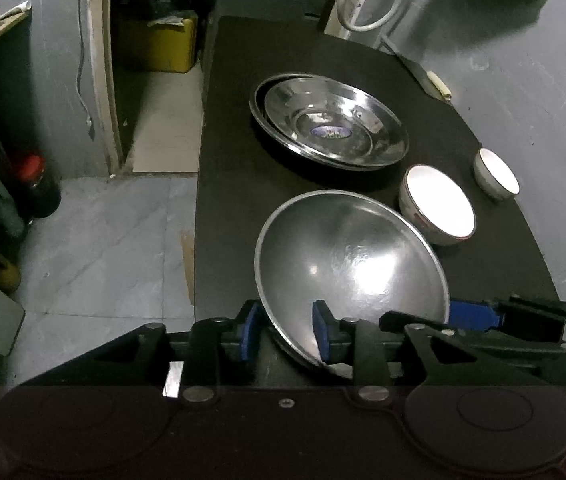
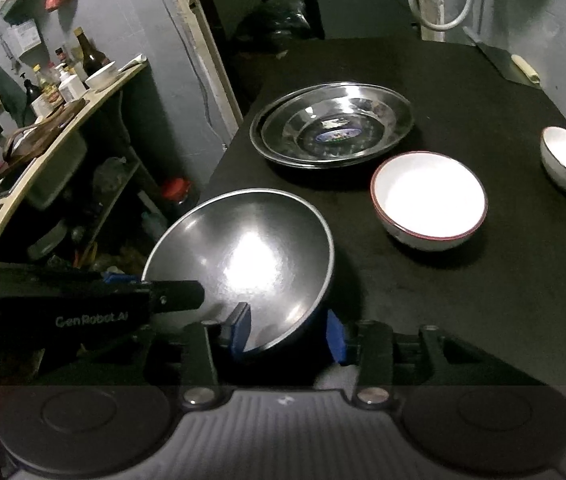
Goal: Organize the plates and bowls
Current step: 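Carry the steel bowl beside the plate stack and lower it onto the table, then open the left gripper and move it to the red-rimmed white bowl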
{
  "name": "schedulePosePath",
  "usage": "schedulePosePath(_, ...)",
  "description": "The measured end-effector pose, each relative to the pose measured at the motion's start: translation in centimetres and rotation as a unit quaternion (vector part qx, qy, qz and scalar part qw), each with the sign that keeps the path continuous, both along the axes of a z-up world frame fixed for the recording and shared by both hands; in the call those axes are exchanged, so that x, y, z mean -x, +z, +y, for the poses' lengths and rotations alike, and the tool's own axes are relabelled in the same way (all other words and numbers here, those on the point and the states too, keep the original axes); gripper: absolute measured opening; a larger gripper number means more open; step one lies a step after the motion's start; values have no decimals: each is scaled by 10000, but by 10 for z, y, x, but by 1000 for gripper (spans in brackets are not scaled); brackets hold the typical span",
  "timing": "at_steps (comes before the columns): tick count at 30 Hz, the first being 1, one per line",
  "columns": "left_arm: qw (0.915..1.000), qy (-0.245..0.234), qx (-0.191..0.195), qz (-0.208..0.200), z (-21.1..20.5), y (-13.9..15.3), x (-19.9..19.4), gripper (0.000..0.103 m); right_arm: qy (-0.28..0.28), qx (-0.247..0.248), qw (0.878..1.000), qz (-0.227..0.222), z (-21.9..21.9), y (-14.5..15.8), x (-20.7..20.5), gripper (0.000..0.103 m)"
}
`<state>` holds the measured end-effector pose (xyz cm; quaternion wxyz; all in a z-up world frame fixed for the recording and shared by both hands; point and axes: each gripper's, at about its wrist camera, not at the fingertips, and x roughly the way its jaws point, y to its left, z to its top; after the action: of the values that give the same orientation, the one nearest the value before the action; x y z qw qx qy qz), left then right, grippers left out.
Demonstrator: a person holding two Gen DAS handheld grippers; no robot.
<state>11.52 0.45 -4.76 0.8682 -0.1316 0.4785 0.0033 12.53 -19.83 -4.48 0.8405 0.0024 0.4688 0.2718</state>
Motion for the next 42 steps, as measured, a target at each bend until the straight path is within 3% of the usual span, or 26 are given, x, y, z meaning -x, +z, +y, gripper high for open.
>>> schedulePosePath(4, 9996, 81, 2, -252, 5, 5, 5, 57, -90, -6, 9999, -84, -3, 2, -1, 54)
schedulePosePath(8, 9989, 188, 19, -440, 13, 14, 10, 69, -271, 7, 9994, -216, -11, 7, 0, 64)
schedulePosePath(10, 9978, 256, -4, -610, 17, 20, 16, 81, -347, -18, 9987, -371, -17, 12, 4, 75)
schedulePosePath(14, 9948, 309, -178, -952, 24, 35, 24, 90, -610, -34, 9949, -797, -34, 24, 13, 87)
schedulePosePath(16, 9926, 295, -311, -1138, 25, 43, 26, 102, -718, -65, 9919, -1051, -41, 32, 18, 99)
schedulePosePath(21, 9867, 20, -610, -1505, 14, 59, 23, 102, -923, -170, 9836, -1541, -51, 45, 23, 103)
schedulePosePath(25, 9843, -219, -639, -1630, 2, 64, 14, 102, -1035, -71, 9803, -1683, -52, 46, 21, 103)
schedulePosePath(37, 9835, -863, -631, -1458, -34, 57, -24, 102, -1765, 88, 9750, -1348, -91, 28, -2, 103)
schedulePosePath(42, 9853, -1027, -635, -1212, -51, 49, -53, 102, -1918, 138, 9759, -1029, -107, 19, -21, 103)
